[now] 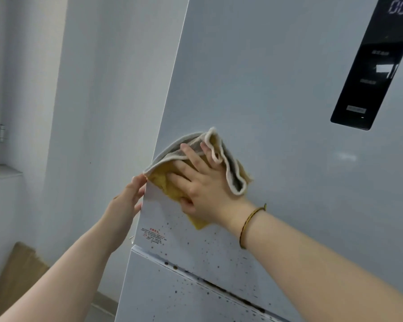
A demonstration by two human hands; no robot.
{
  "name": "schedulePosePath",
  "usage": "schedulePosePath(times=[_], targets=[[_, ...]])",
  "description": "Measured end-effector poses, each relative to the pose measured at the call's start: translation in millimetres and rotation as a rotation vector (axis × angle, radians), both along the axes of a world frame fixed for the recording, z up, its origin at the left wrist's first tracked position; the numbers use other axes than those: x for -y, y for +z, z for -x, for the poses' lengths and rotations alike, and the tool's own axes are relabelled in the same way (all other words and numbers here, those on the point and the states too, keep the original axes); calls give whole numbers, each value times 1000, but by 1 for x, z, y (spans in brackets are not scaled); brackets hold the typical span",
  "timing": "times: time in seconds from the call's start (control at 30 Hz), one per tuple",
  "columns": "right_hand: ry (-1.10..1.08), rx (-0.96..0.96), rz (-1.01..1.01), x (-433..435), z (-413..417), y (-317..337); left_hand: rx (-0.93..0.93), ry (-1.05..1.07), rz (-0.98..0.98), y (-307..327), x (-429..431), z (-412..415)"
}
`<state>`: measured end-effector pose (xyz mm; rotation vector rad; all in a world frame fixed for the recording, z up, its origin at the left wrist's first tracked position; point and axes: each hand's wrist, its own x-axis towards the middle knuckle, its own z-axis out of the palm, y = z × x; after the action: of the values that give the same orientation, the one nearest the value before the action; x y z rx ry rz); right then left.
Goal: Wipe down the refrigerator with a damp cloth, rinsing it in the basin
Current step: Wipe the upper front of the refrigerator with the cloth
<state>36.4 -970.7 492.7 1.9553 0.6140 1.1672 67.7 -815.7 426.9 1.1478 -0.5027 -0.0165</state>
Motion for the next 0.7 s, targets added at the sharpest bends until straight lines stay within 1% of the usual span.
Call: schedulePosePath(times=[0.07, 0.13, 0.2, 0.3, 0.43, 0.5, 0.53, 0.6, 0.7], targets=[[-29, 105, -27, -1, 0, 31, 16, -1, -29, -1, 0, -2], [-81, 220, -157, -5, 0, 62, 18, 8, -64, -2, 0, -4], [-122, 286, -273, -11, -1, 72, 13, 17, -82, -2, 1, -5], [-107, 296, -311, -14, -8, 44, 17, 10, -69, -3, 0, -7], [-76, 128, -200, -6, -5, -31, -10, 24, -54, -1, 1, -7], [-65, 84, -156, 0, 2, -54, -43, 25, -28, 1, 2, -7], [-48, 87, -154, 3, 5, -58, -51, 28, -31, 1, 2, -6], [-22, 166, -183, 6, 8, -51, -34, 29, -54, 1, 1, -5], [-56, 281, -319, 6, 10, -34, -19, 29, -99, 0, 1, -5]])
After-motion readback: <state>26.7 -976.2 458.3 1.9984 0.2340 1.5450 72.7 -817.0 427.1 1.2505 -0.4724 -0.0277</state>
